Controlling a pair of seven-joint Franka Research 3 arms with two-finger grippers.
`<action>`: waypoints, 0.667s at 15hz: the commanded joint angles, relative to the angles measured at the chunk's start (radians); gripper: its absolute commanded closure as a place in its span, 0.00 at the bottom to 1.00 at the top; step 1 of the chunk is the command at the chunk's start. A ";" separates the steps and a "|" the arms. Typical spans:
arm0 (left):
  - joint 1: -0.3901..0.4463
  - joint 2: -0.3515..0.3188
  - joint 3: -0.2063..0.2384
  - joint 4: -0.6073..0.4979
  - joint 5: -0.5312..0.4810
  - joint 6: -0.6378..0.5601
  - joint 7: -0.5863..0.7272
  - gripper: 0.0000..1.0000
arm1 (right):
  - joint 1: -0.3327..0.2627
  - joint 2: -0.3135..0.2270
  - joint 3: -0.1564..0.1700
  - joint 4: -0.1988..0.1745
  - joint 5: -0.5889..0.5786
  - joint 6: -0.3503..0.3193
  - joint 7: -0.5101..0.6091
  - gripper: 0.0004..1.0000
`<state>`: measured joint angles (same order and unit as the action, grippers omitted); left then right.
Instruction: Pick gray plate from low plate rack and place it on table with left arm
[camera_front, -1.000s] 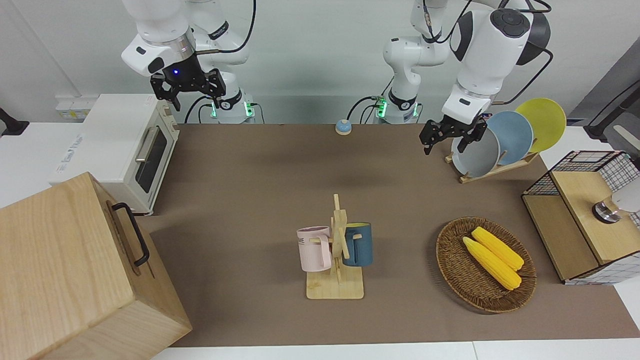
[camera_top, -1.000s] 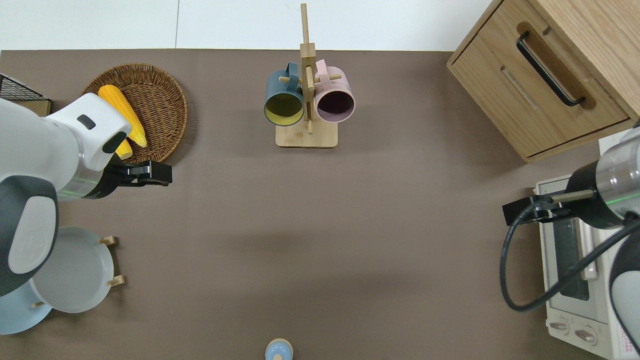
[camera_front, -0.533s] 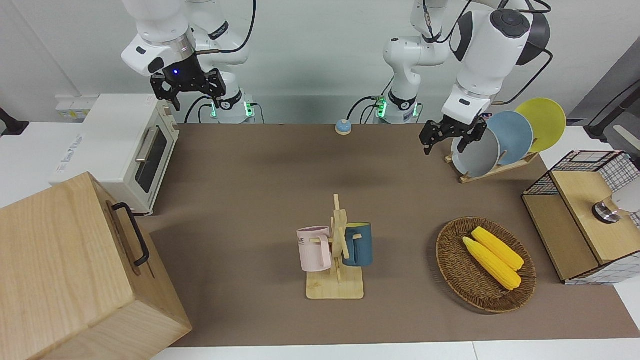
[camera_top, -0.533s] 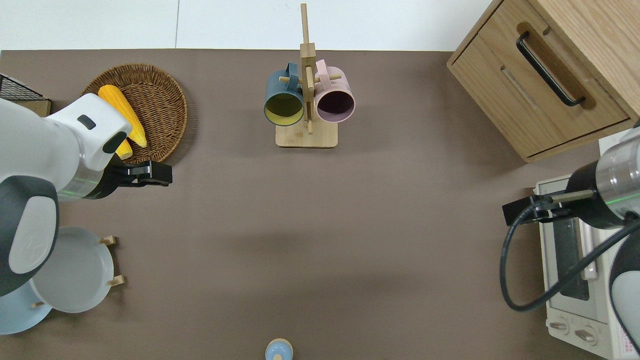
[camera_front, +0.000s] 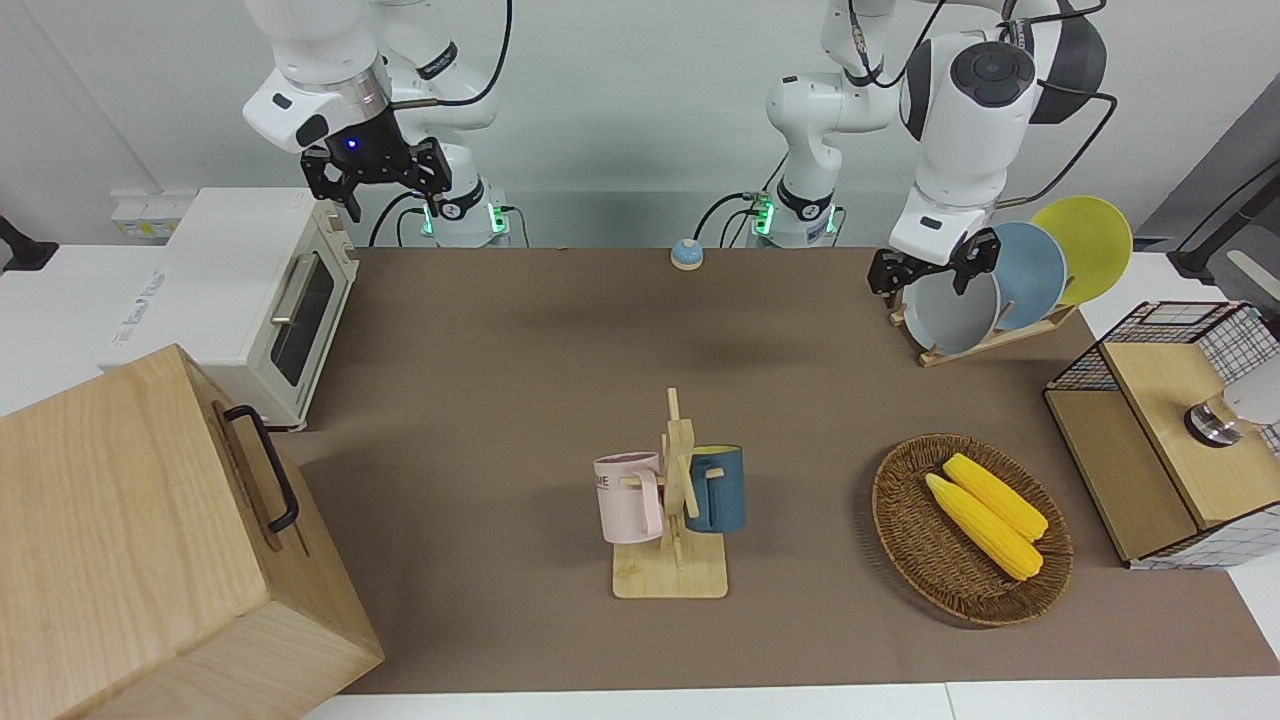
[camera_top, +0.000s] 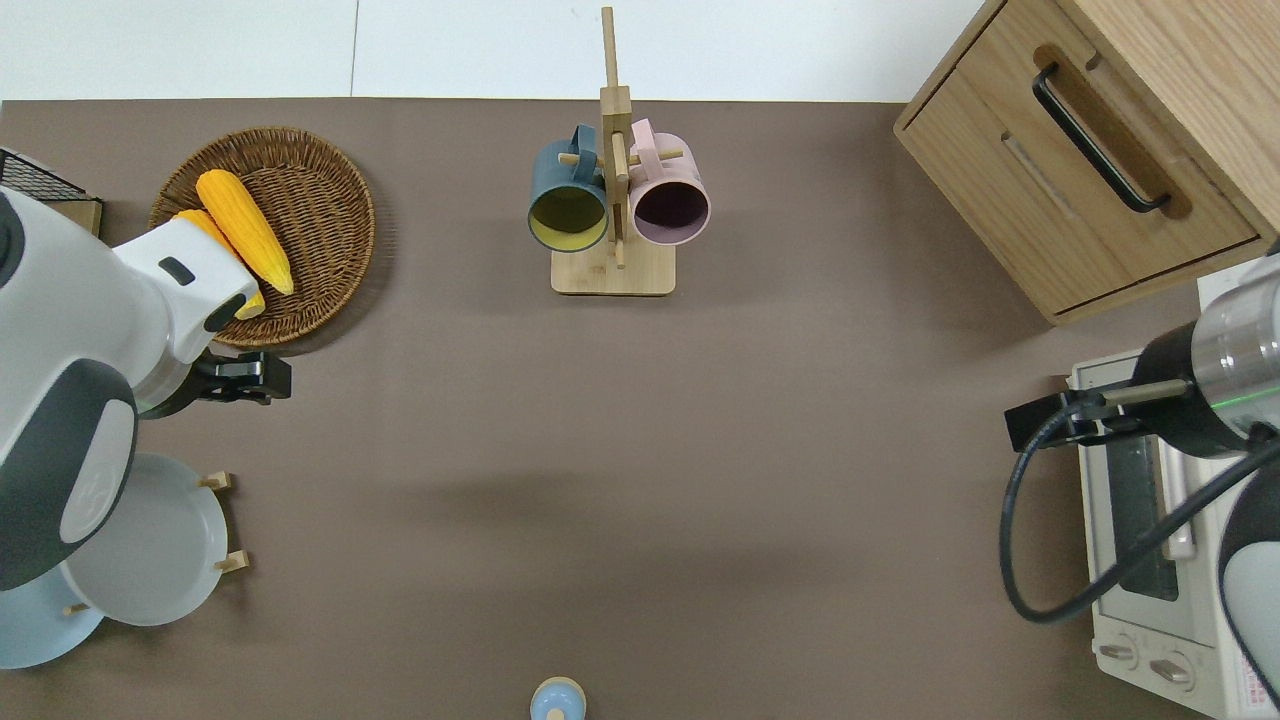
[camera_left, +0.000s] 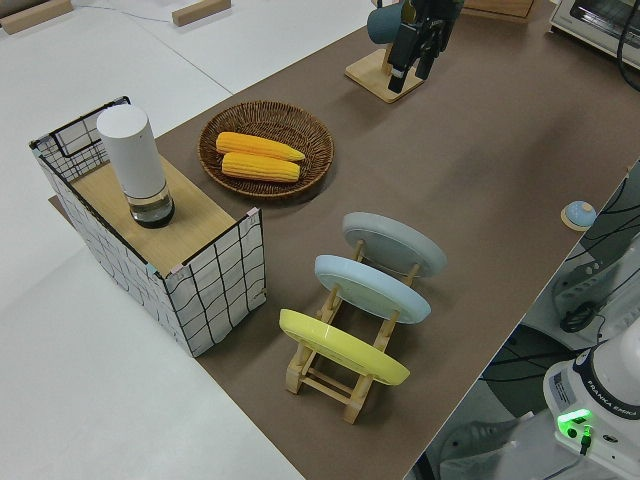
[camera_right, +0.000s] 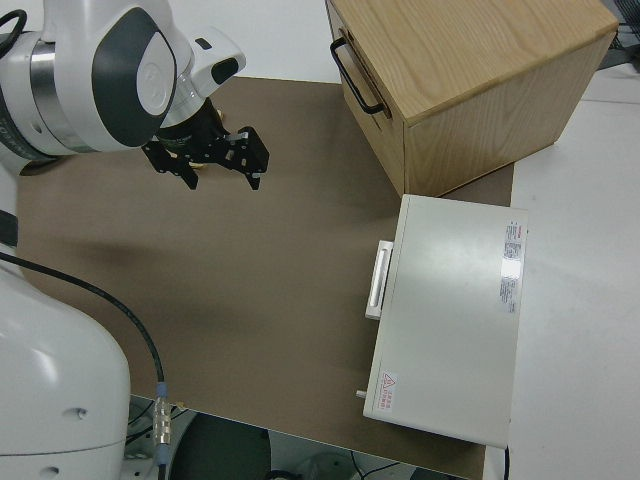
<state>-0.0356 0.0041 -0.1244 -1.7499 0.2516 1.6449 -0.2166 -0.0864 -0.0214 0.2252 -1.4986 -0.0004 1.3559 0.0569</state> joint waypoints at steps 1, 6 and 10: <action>-0.010 -0.007 0.061 -0.042 0.095 -0.062 -0.003 0.00 | -0.015 -0.005 0.006 0.006 0.003 -0.015 -0.003 0.01; -0.014 -0.009 0.123 -0.124 0.219 -0.086 0.006 0.00 | -0.015 -0.005 0.006 0.006 0.003 -0.015 -0.003 0.01; -0.014 -0.010 0.146 -0.184 0.270 -0.106 0.005 0.00 | -0.015 -0.005 0.006 0.006 0.003 -0.015 -0.003 0.01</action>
<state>-0.0345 0.0091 0.0037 -1.8775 0.4674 1.5512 -0.2084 -0.0865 -0.0214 0.2252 -1.4986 -0.0004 1.3559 0.0569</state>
